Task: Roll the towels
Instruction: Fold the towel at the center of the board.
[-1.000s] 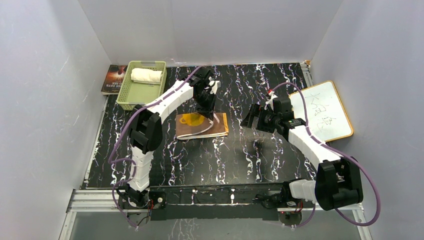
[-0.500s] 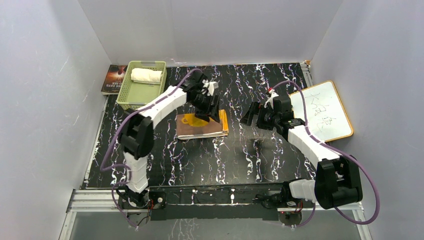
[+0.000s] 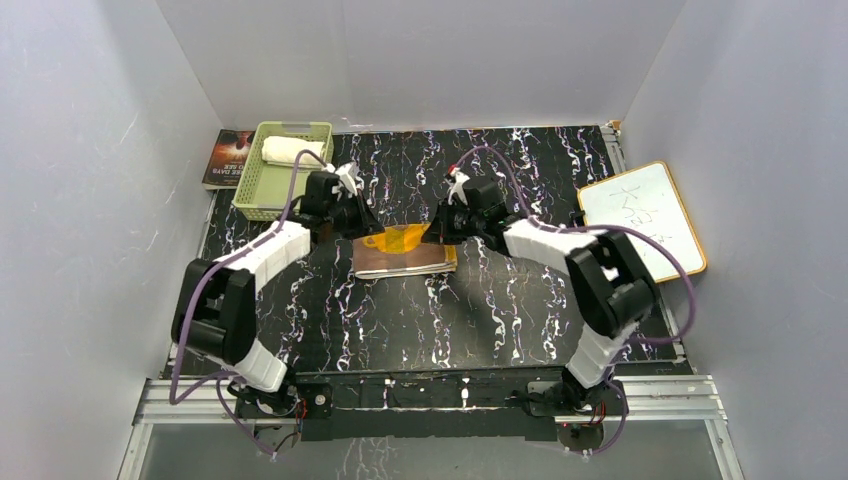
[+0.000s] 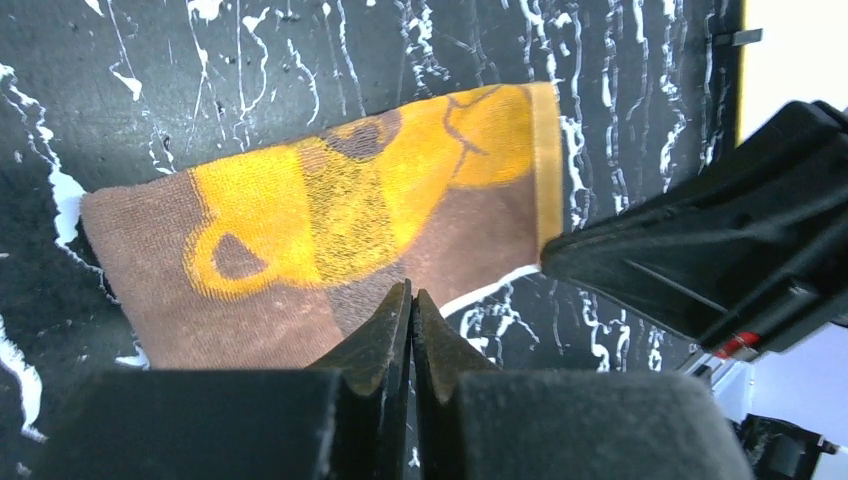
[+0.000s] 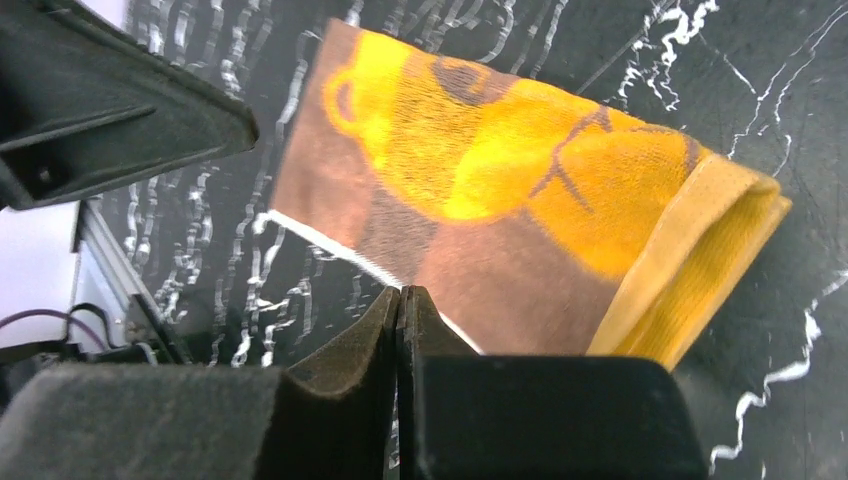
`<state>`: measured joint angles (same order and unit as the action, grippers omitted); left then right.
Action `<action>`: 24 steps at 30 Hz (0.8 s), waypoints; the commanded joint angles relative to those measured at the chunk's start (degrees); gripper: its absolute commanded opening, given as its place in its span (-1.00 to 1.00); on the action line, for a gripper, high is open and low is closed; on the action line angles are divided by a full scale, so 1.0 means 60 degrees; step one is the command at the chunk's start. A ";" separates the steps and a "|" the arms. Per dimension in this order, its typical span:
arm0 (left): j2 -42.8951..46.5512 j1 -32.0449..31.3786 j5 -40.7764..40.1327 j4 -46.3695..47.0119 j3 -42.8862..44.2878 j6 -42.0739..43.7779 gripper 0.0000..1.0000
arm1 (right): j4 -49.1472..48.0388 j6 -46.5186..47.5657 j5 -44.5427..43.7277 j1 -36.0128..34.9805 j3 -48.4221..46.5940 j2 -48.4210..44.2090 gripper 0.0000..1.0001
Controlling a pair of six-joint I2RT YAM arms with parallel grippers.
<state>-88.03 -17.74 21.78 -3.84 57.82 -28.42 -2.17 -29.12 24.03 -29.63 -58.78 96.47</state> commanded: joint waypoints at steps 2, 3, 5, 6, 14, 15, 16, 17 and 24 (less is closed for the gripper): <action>-0.0679 0.0266 0.0025 0.3298 -0.1186 -0.0624 -1.00 | -0.1239 0.0225 0.0553 0.0075 -0.0688 0.1714 -1.00; -0.0856 0.0326 -0.0106 0.3805 -0.1445 -0.0711 -1.00 | -0.1497 0.0348 0.0565 0.0126 -0.0648 0.1888 -1.00; -0.1139 0.0461 -0.0497 0.4198 -0.1884 -0.0761 -1.00 | -0.2004 0.0470 0.0864 0.0400 -0.0481 0.2210 -1.00; -0.1197 0.0546 -0.0677 0.4386 -0.2135 -0.0833 -1.00 | -0.2246 0.0459 0.1124 0.0540 -0.0372 0.2329 -1.00; -0.1111 0.0894 -0.1672 0.4811 -0.4014 -0.1329 -1.00 | -0.2597 0.0614 0.2022 0.1264 0.0257 0.3080 -1.00; -0.1060 0.0897 -0.1725 0.4872 -0.4221 -0.1417 -1.00 | -0.2395 0.0794 0.2045 0.1272 0.0112 0.3238 -1.00; -0.0953 0.0893 -0.1786 0.4962 -0.4463 -0.1554 -1.00 | -0.2031 0.1062 0.2008 0.1294 -0.0098 0.3395 -1.00; -0.0793 0.0878 -0.1841 0.5056 -0.4711 -0.1727 -1.00 | -0.1581 0.1379 0.1919 0.1300 -0.0432 0.3568 -1.00; 0.1019 -0.0371 -0.3101 0.5364 -0.6178 -0.3653 -1.00 | 0.1987 0.3617 0.1665 0.1294 -0.3593 0.5194 -1.00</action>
<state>-87.29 -14.63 11.57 30.98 25.58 -43.70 -5.30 -18.70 38.30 -22.09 -72.18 121.43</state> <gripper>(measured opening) 0.007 0.005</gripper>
